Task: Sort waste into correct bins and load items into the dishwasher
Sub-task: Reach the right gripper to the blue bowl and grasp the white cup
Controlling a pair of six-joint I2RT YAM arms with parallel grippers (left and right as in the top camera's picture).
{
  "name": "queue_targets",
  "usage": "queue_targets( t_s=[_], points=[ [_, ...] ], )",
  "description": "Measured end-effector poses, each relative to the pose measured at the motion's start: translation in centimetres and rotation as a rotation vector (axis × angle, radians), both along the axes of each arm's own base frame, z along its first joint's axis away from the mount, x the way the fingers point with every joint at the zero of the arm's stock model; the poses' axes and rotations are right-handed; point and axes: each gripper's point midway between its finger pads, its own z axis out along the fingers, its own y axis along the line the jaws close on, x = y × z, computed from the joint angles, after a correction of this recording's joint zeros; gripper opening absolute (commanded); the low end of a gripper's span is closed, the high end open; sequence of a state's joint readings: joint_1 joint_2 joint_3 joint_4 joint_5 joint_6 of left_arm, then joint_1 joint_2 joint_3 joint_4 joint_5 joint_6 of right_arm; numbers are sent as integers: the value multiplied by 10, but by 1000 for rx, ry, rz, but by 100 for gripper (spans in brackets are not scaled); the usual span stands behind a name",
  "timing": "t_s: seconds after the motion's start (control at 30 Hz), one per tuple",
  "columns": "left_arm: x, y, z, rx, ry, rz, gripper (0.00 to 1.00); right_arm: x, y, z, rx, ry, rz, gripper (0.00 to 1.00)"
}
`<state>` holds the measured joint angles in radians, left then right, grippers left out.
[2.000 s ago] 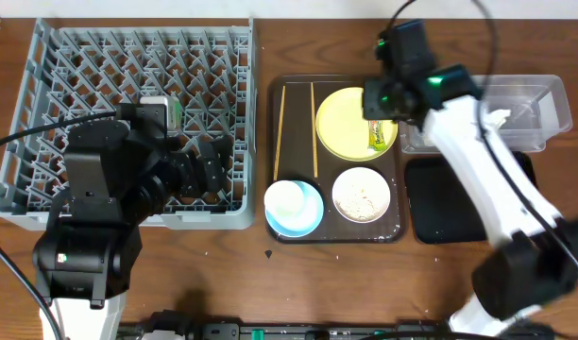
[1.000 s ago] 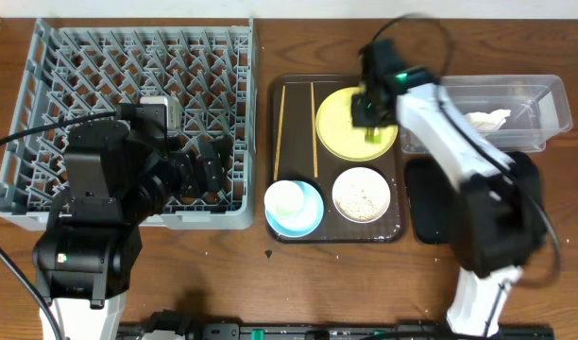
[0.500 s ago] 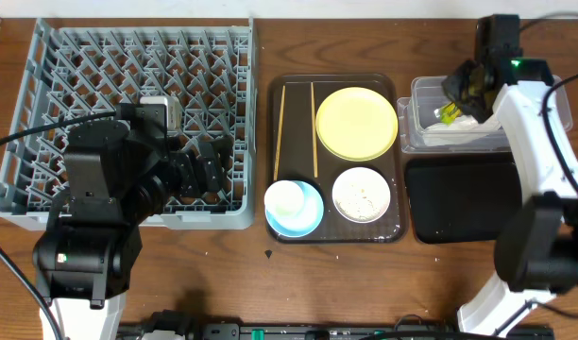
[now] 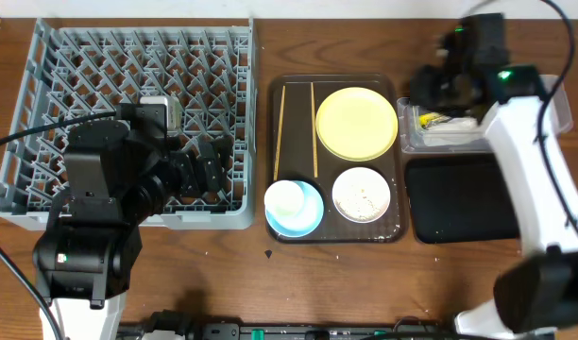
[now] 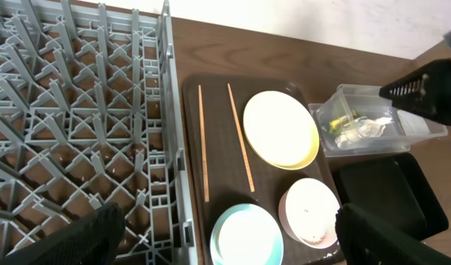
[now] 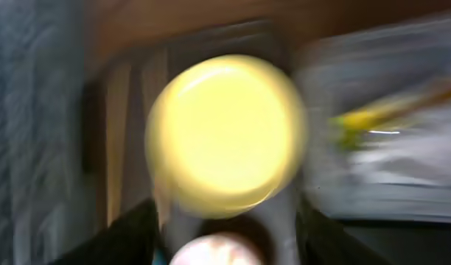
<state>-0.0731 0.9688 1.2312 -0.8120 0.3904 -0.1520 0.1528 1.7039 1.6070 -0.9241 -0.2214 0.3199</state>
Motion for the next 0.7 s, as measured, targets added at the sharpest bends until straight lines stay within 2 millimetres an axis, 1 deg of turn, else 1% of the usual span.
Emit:
queue_targets(
  t_s=[0.07, 0.13, 0.17, 0.27, 0.4, 0.5, 0.57, 0.63, 0.67, 0.7],
  points=[
    [0, 0, 0, 0, 0, 0, 93, -24, 42, 10, 0, -9, 170, 59],
    [0, 0, 0, 0, 1, 0, 93, -47, 76, 8, 1, 13, 302, 54],
    [-1, 0, -2, 0, 9, -2, 93, -59, 93, 4, -3, 31, 367, 53],
    [-3, -1, -4, -1, 22, -4, 93, -82, 123, -16, -17, 81, 477, 53],
    [-4, -1, -5, -3, 26, -6, 93, -115, 149, -49, -44, 173, 586, 54],
    [-5, -1, -6, -2, 35, -6, 93, -134, 162, -71, -63, 222, 643, 54],
    [-6, -1, -7, -2, 38, -6, 93, -143, 171, -84, -70, 233, 676, 54],
    [-6, -1, -7, -2, 39, -6, 93, -149, 179, -94, -74, 231, 701, 52],
    [-6, -1, -7, -2, 39, -6, 93, -151, 183, -100, -79, 232, 710, 50],
    [-6, -1, -7, -2, 39, -6, 93, -152, 185, -105, -85, 234, 711, 45]
  ],
)
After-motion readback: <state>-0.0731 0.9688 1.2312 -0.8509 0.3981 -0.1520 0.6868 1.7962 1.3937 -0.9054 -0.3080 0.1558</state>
